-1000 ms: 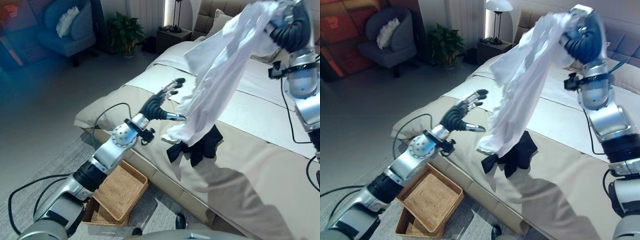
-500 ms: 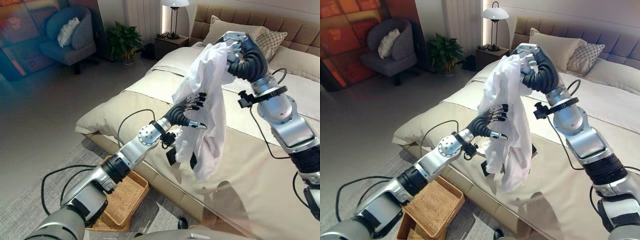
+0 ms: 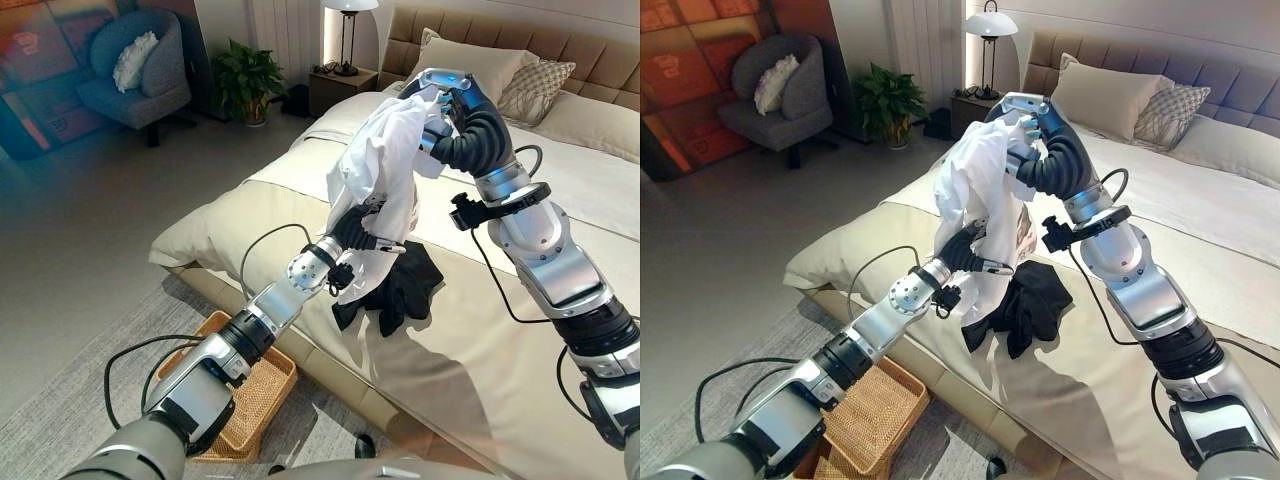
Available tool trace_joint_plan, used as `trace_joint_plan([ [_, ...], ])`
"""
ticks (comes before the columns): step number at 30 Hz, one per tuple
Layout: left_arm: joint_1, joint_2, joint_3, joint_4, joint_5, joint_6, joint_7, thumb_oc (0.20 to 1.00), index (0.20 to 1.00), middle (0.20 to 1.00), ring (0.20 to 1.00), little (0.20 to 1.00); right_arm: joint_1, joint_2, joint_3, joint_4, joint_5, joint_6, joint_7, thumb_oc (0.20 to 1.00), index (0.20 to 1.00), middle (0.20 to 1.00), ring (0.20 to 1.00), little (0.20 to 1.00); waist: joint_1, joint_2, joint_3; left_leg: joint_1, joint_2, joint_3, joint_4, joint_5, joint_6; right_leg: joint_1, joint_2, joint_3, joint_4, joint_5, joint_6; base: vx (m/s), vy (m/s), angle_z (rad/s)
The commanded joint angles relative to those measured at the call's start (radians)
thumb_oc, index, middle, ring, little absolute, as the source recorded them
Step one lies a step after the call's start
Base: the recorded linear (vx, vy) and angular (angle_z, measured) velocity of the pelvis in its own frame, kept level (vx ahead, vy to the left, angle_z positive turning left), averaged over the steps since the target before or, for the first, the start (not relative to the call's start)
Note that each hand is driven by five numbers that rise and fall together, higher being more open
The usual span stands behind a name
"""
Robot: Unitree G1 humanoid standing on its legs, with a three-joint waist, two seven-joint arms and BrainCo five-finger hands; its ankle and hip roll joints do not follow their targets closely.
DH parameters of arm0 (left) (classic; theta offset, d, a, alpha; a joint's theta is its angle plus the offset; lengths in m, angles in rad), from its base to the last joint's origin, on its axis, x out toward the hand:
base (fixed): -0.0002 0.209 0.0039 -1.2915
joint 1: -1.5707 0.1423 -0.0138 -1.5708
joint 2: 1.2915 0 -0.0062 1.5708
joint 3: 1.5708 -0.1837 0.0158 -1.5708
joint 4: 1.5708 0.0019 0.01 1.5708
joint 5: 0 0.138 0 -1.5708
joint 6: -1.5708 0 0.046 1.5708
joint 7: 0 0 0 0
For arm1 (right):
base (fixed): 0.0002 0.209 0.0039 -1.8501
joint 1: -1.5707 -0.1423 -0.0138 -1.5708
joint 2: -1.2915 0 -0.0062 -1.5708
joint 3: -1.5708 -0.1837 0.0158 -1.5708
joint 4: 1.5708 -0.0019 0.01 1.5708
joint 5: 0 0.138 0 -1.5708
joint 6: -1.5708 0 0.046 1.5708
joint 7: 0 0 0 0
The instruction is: Pick up clothes into the bucket
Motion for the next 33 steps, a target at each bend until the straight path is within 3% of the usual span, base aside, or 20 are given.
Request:
trace_joint_plan([
  [1, -0.135, 0.014, -0.095, -0.066, -0.153, -0.006, -0.097, 1.0, 1.0, 1.0, 1.0, 1.0, -0.097, 0.014, -0.062, 0.0, 0.007, -0.042, -0.044, 0.2, 0.2, 0.2, 0.2, 0.2, 0.024, -0.031, -0.01, -0.049, -0.023, -0.036, 0.111, -0.067, 0.009, 0.031, -0.055, -0.057, 0.115, -0.096, 0.062, 0.0, 0.0, 0.0],
  [7, -0.154, 0.128, -0.133, -0.228, -0.323, -0.002, -0.154, 1.0, 1.0, 1.0, 1.0, 1.0, -0.106, -0.008, -0.059, 0.149, -0.042, -0.004, -0.072, 0.2, 0.2, 0.2, 0.2, 0.2, 0.037, -0.031, -0.011, -0.052, -0.024, -0.043, 0.113, -0.066, 0.006, 0.035, -0.055, -0.069, 0.112, -0.095, 0.062, 0.0, -0.001, 0.02],
  [14, -0.197, 0.375, -0.196, -0.457, -0.681, 0.016, -0.243, 1.0, 1.0, 1.0, 1.0, 1.0, -0.113, -0.063, -0.028, 0.299, -0.054, 0.025, -0.086, 0.2, 0.2, 0.2, 0.2, 0.2, 0.05, -0.025, -0.008, -0.041, -0.025, -0.049, 0.108, -0.072, 0.001, 0.046, -0.055, -0.073, 0.11, -0.099, 0.065, 0.02, 0.006, 0.09],
  [17, -0.185, 0.435, -0.19, -0.505, -0.793, 0.029, -0.259, 1.0, 1.0, 1.0, 1.0, 1.0, -0.11, -0.08, -0.021, 0.316, -0.054, 0.024, -0.084, 0.2, 0.2, 0.2, 0.2, 0.2, 0.052, -0.024, -0.008, -0.039, -0.026, -0.05, 0.107, -0.072, -0.001, 0.047, -0.056, -0.072, 0.109, -0.098, 0.065, 0.0, 0.0, 0.0],
  [19, -0.128, 0.492, -0.121, -0.538, -0.864, 0.002, -0.241, 1.0, 1.0, 1.0, 1.0, 1.0, -0.084, -0.103, -0.025, 0.321, -0.056, 0.015, -0.081, 0.2, 0.2, 0.2, 0.2, 0.2, 0.056, -0.025, -0.008, -0.038, -0.027, -0.052, 0.105, -0.07, -0.002, 0.049, -0.058, -0.073, 0.108, -0.098, 0.064, 0.0, 0.0, 0.0],
  [21, -0.034, 0.513, -0.002, -0.566, -0.82, -0.055, -0.169, 1.0, 1.0, 1.0, 1.0, 1.0, -0.038, -0.118, -0.06, 0.311, -0.074, 0.015, -0.082, 0.2, 0.2, 0.2, 0.2, 0.2, 0.063, -0.029, -0.005, -0.035, -0.028, -0.054, 0.104, -0.071, -0.001, 0.053, -0.06, -0.074, 0.107, -0.1, 0.063, 0.0, 0.0, 0.0],
  [23, 0.0, 0.503, 0.045, -0.572, -0.793, -0.066, -0.137, 1.0, 1.0, 1.0, 1.0, 1.0, -0.024, -0.117, -0.072, 0.306, -0.082, 0.017, -0.086, 0.2, 0.2, 0.2, 0.2, 0.2, 0.065, -0.03, -0.005, -0.035, -0.029, -0.054, 0.105, -0.072, 0.0, 0.053, -0.06, -0.074, 0.108, -0.1, 0.062, 0.0, 0.0, 0.0],
  [26, 0.088, 0.466, 0.184, -0.585, -0.617, -0.102, -0.042, 1.0, 1.0, 1.0, 1.0, 1.0, 0.035, -0.106, -0.135, 0.282, -0.097, 0.022, -0.096, 0.2, 0.2, 0.2, 0.2, 0.2, 0.074, -0.035, -0.002, -0.035, -0.029, -0.056, 0.108, -0.076, 0.001, 0.054, -0.062, -0.075, 0.11, -0.104, 0.06, 0.0, 0.0, 0.0],
  [29, 0.181, 0.363, 0.336, -0.56, -0.342, -0.122, 0.069, 1.0, 1.0, 1.0, 1.0, 1.0, 0.087, -0.061, -0.222, 0.236, -0.117, 0.026, -0.102, 0.2, 0.2, 0.2, 0.2, 0.2, 0.08, -0.043, 0.001, -0.035, -0.029, -0.056, 0.111, -0.082, 0.004, 0.059, -0.062, -0.076, 0.109, -0.111, 0.057, 0.01, -0.006, 0.05],
  [33, 0.226, 0.275, 0.386, -0.528, -0.224, -0.125, 0.108, 1.0, 1.0, 1.0, 1.0, 1.0, 0.104, -0.023, -0.247, 0.215, -0.122, 0.02, -0.11, 0.2, 0.2, 0.2, 0.2, 0.2, 0.08, -0.045, -0.001, -0.034, -0.028, -0.054, 0.112, -0.086, 0.005, 0.06, -0.061, -0.076, 0.11, -0.115, 0.055, 0.01, -0.004, 0.02],
])
